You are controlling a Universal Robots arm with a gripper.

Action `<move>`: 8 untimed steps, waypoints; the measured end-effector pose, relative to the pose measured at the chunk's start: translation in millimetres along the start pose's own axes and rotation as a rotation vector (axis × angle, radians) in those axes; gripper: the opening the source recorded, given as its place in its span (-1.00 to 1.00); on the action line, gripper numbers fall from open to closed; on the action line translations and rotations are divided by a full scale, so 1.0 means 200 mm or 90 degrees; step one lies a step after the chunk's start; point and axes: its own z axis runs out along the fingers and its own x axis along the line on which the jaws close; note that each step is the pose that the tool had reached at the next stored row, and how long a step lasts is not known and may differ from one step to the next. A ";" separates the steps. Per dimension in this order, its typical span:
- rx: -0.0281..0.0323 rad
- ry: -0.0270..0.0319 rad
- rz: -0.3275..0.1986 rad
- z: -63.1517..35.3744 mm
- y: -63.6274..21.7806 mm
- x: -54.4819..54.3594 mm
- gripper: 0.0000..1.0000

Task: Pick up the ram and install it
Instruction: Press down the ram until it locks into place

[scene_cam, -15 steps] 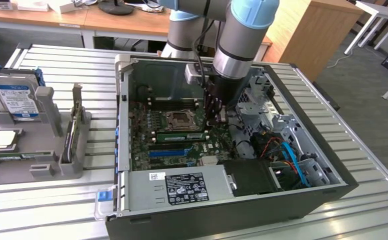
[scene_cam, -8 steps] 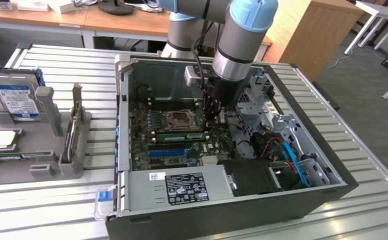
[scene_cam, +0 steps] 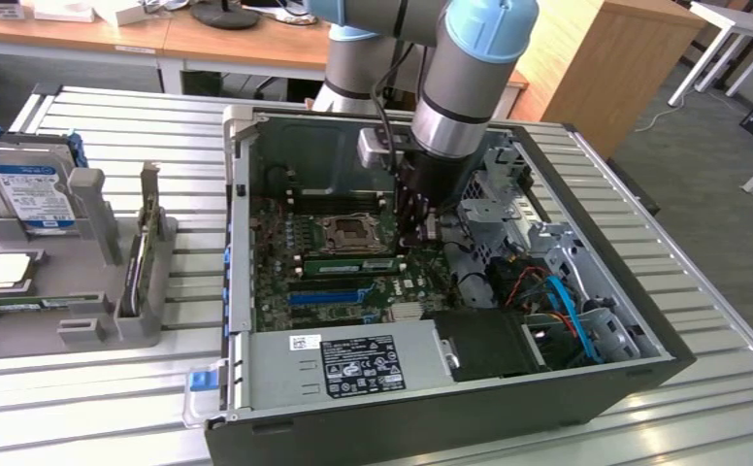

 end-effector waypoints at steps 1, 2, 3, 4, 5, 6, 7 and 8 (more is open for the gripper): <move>-0.0001 0.0002 0.000 0.000 0.000 0.00 -0.80; 0.0000 0.0001 0.000 0.001 0.000 0.00 -0.80; 0.0000 0.0001 0.000 0.001 0.000 0.00 -0.80; -0.0001 0.0002 0.000 0.001 0.000 0.00 -0.80; 0.0000 0.0002 0.000 0.001 0.000 0.00 -0.80; -0.0001 0.0002 0.000 0.000 0.000 0.00 -0.80; 0.0000 0.0002 0.000 0.001 0.000 0.00 -0.80; 0.0000 -0.0004 0.000 0.003 0.000 0.00 -0.80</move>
